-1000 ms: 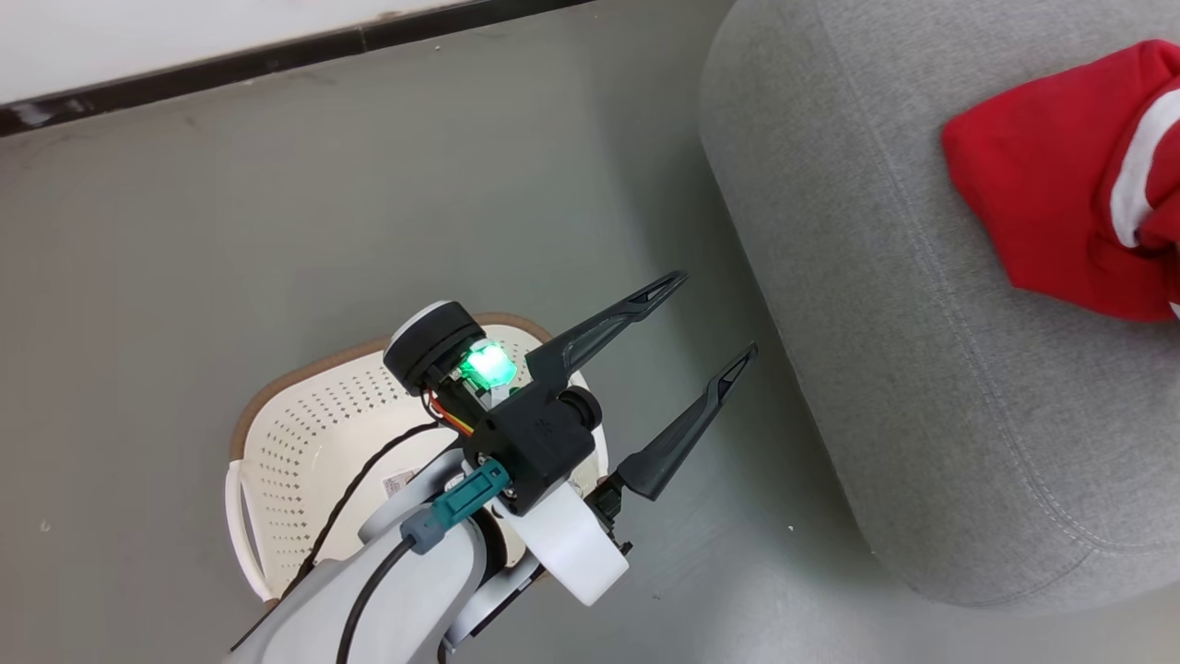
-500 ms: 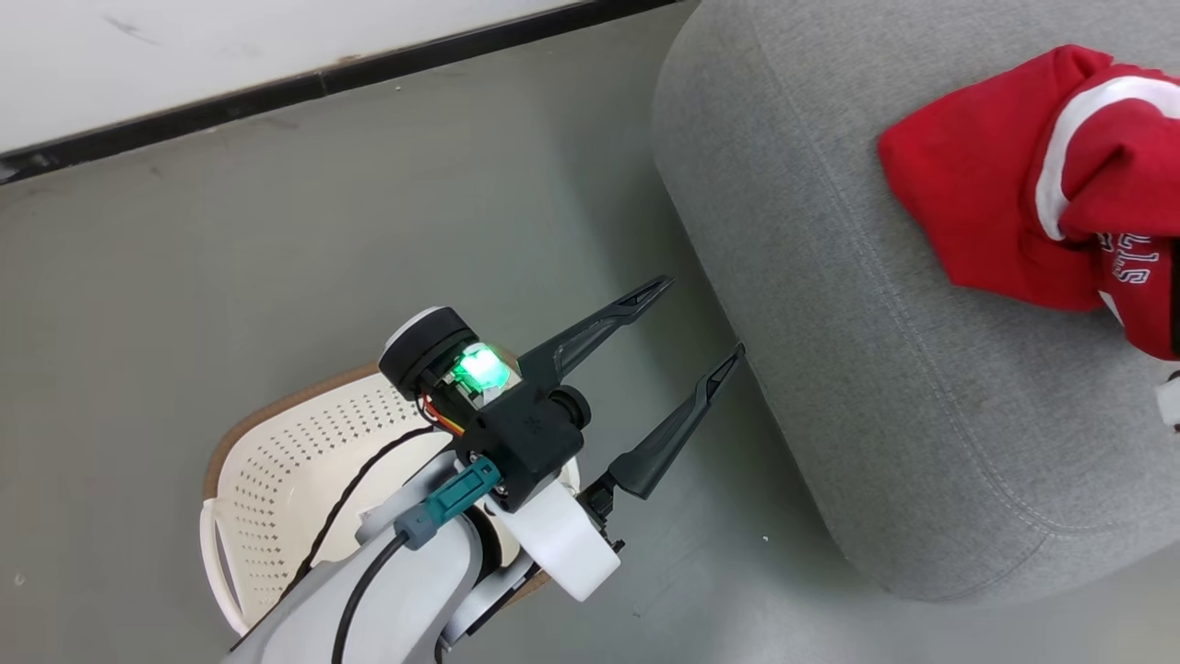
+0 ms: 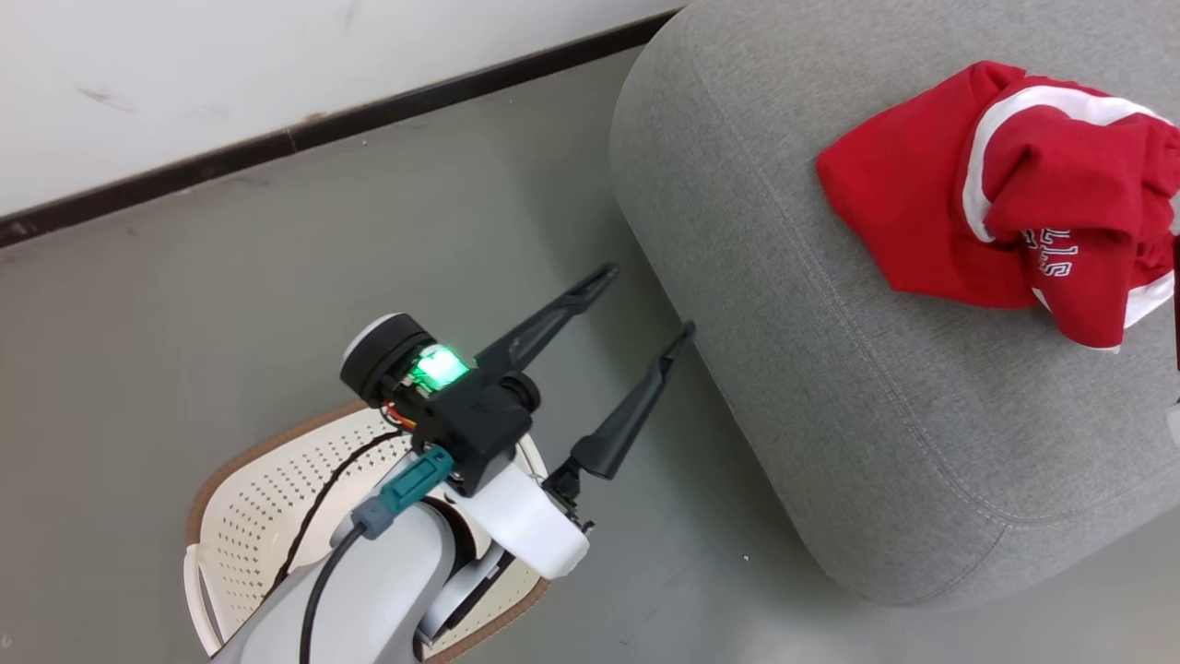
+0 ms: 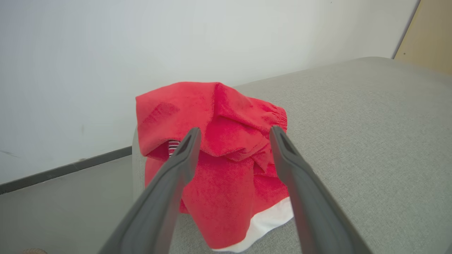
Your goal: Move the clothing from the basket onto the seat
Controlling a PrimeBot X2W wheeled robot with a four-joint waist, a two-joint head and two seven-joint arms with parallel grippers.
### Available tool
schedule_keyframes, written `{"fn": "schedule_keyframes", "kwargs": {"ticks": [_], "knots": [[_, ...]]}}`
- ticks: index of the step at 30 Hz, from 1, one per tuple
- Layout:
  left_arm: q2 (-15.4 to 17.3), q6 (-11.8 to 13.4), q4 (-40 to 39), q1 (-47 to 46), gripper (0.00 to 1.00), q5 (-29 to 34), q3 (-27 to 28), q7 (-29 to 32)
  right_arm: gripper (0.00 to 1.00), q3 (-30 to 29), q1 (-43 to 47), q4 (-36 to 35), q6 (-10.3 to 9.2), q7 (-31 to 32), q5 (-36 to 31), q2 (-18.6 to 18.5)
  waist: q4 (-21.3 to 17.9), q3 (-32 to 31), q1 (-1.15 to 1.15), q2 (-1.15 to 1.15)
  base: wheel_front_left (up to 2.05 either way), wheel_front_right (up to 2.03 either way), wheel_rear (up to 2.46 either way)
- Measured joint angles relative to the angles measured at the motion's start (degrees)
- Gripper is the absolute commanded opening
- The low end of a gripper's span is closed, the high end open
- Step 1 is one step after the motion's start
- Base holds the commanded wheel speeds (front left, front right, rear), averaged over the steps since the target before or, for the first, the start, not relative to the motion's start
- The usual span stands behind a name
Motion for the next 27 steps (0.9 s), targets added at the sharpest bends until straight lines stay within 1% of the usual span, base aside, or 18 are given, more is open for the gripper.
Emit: {"fn": "schedule_keyframes", "kwargs": {"ticks": [6,11,12,16,23,27], "knots": [[0.4,1.8,1.0,1.7,1.00,-0.6,1.9,-1.0,1.00,1.4,0.0,-4.4,0.00,-0.4,-1.0,-0.8,-0.2,-1.8,0.00,0.00,0.00,0.00,0.00],[0.9,3.7,1.6,3.3,1.00,-1.4,4.3,-1.7,1.00,4.1,-0.4,-7.7,0.00,-0.4,-1.7,-0.7,0.5,-3.1,0.00,0.00,0.00,0.00,0.00],[1.4,4.4,1.8,4.1,1.00,-1.5,5.2,-1.8,1.00,5.2,-0.5,-8.9,0.00,-0.4,-2.2,-0.5,1.1,-3.6,0.00,0.00,0.00,0.00,0.00],[2.1,6.2,2.3,6.0,1.00,-2.0,7.3,-2.3,1.00,6.4,-1.6,-10.2,0.00,-0.4,-3.6,0.1,2.4,-4.6,0.00,0.00,0.00,0.00,0.00],[2.7,8.9,2.6,9.6,1.00,-3.0,10.4,-2.8,1.00,6.5,-4.3,-10.7,0.00,-0.6,-6.1,2.0,5.0,-6.3,0.00,0.00,0.00,0.00,0.00],[2.8,10.3,2.5,11.7,1.00,-3.6,12.1,-3.1,1.00,6.7,-4.5,-10.7,0.00,-0.7,-8.0,3.9,6.7,-7.3,0.00,0.00,0.00,0.00,0.00]]}}
